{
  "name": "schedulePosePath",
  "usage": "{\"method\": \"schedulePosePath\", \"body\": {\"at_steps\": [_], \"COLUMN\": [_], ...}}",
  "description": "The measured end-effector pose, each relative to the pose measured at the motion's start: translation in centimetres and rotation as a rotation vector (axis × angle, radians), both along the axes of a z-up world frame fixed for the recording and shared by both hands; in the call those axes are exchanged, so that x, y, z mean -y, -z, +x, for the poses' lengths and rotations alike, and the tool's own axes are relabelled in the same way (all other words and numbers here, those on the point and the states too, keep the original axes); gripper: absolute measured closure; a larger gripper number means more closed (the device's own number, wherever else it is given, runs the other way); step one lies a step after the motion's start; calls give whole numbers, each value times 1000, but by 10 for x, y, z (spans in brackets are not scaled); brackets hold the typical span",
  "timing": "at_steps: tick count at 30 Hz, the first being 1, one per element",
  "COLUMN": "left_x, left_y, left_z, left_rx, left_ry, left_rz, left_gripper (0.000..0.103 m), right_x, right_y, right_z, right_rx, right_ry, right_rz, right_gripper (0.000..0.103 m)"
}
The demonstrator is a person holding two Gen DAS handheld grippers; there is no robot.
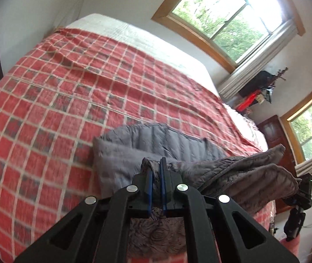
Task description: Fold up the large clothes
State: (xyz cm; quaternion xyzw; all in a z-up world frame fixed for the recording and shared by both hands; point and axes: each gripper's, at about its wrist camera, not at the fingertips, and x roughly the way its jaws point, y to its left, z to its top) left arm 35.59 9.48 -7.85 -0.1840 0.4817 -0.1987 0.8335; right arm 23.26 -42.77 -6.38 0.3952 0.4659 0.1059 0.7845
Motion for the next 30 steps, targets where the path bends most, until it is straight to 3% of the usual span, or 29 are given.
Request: {"method": "schedulePosePath", "body": {"at_steps": [7,11,14,16,17,19,22,23,26,30], "left_x": [15,18,13,9,6,-2,-23,-27,-36,-22], "left_y": [53,69,75,75,75,71,58,52,31,32], "left_z": [62,76,84,88,90,90,85,83,72,45], "left_rx": [-120,-162,-204,-228,-243,-260,-266,-251,-181,-164], "left_ry": [-16,-6,-4,6,10,3,-21,-31,-51,-12], "left_rz": [68,50,-6,-39,-67,-125,-289,-299,-250,-51], "left_gripper": [97,94,93,92,92,90,86,85,75,72], "right_x": [17,26,37,46,50,54,54,52,38,5], "right_y": [44,58,61,57,50,40,35,35,41,65], "right_z": [48,57,56,53,49,43,33,30,27,26], "right_rx": [-78,-102,-110,-103,-83,-48,-42,-52,-85,-153], "right_ry": [42,56,75,106,128,125,118,110,75,-1], "right_rz": [22,48,81,79,45,6,-4,-26,-82,-158], "right_gripper": [86,82,75,57,34,33,33,33,33,34]}}
